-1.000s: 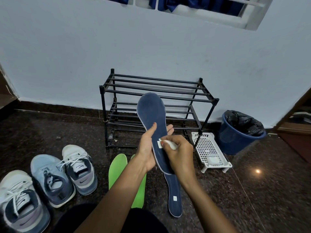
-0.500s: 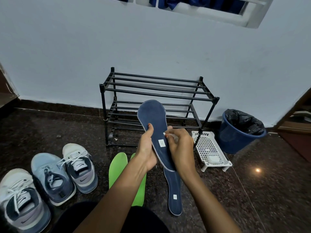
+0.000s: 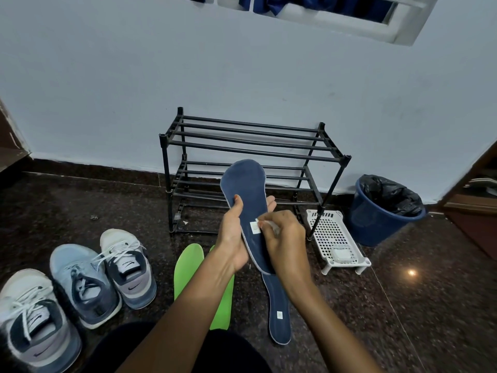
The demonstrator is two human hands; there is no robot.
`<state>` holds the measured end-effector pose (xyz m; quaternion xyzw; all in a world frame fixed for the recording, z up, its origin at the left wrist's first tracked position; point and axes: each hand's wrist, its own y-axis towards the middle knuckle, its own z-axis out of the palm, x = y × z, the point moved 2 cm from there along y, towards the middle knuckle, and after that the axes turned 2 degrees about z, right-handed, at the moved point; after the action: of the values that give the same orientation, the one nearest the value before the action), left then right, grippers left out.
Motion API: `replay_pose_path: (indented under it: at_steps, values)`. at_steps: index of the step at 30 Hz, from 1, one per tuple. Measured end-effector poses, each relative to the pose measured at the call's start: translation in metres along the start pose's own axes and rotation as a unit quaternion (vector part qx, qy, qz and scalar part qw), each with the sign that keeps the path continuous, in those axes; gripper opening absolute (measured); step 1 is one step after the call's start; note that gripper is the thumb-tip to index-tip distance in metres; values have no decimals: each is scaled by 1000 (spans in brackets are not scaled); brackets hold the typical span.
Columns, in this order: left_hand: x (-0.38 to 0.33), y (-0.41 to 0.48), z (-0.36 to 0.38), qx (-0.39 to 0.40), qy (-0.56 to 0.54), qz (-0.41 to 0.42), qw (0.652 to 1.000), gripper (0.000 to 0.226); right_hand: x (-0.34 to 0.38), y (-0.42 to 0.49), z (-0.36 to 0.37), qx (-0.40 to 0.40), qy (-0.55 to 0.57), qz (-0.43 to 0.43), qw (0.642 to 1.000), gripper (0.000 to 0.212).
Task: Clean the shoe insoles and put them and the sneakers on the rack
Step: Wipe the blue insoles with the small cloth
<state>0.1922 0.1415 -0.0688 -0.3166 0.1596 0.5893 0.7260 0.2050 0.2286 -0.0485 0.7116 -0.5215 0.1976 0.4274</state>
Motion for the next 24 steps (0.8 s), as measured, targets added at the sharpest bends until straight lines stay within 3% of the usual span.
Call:
replay_pose_path:
  at_steps: [5, 12, 18, 24]
  values:
    - [0, 1, 0, -9, 21, 3, 1000, 60, 10, -13, 4, 43, 38, -36, 998, 13]
    - [2, 0, 0, -22, 28, -10, 999, 62, 9, -3, 7, 17, 9, -27, 999, 16]
    - [0, 1, -2, -48, 25, 10, 998, 57, 9, -19, 7, 63, 9, -42, 997, 16]
    - [3, -1, 2, -53, 30, -1, 998, 58, 2, 1, 7, 9, -30, -8, 999, 17]
